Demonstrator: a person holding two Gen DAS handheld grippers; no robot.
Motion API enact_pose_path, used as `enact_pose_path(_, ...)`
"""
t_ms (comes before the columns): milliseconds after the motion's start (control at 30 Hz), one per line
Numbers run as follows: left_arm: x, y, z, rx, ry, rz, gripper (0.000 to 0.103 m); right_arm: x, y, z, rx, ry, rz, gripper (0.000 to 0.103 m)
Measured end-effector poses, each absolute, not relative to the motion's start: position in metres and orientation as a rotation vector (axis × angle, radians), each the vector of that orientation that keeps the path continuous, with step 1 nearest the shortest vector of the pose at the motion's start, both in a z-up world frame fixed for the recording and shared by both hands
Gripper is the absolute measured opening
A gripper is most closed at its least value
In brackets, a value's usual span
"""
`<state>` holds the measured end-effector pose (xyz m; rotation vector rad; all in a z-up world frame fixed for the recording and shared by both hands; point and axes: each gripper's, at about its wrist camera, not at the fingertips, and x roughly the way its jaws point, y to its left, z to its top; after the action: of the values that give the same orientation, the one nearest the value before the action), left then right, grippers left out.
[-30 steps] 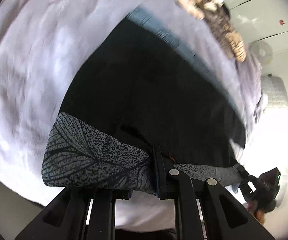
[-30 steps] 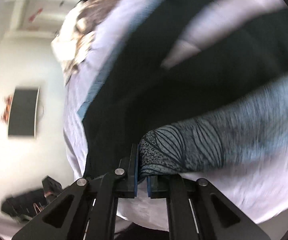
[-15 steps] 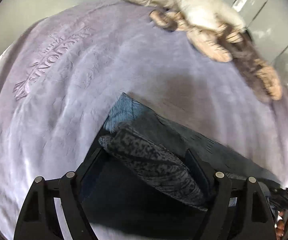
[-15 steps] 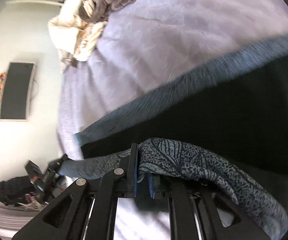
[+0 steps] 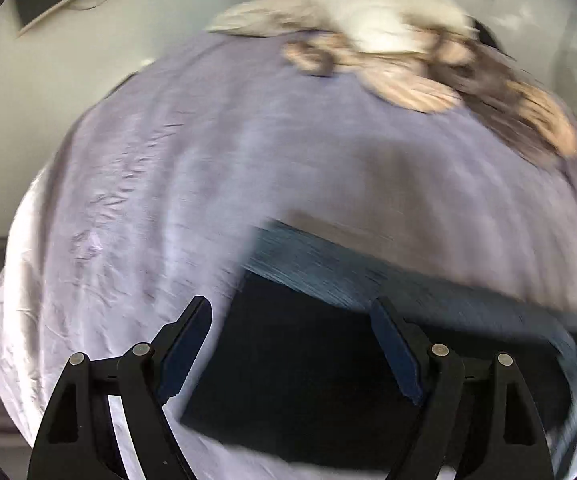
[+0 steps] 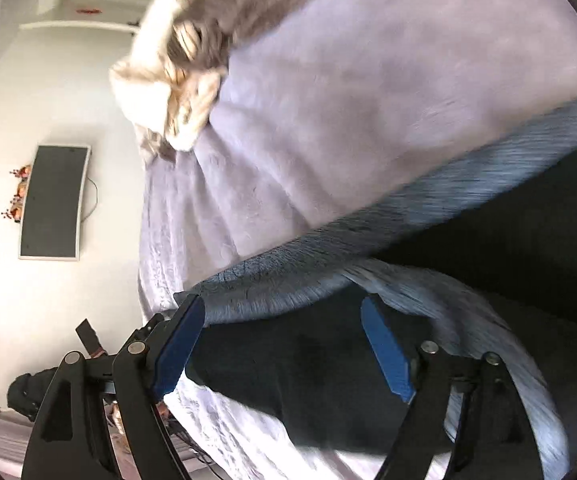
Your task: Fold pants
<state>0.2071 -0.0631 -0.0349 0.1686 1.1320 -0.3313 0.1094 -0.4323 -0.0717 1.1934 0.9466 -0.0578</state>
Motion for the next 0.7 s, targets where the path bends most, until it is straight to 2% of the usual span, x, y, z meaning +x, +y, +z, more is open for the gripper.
enact_pose_path(200,0.107,-0.158,-0.041,0.207,1.283,-0.685,0.083,-0.028,-0.450,-0.053,1.146,0.972,-0.249,0.083)
enact_pose_path(433,-0.006,-0.282,-0.088,0.207,1.496,-0.965,0.083,-0.221,-0.467,-0.091,1.372,0.996,-0.494,0.083)
enact_pose_path(533,-0.032,-0.317,-0.106,0.237,1.552,-1.003,0.083,-0.272,-0.461,-0.113,1.482,0.988,-0.504,0.083)
enact_pose_path(700,-0.053,-0.340,-0.124,0.283,1.600,-1.026,0.083,-0.290,-0.442,-0.147,1.654,0.882,-0.344,0.079)
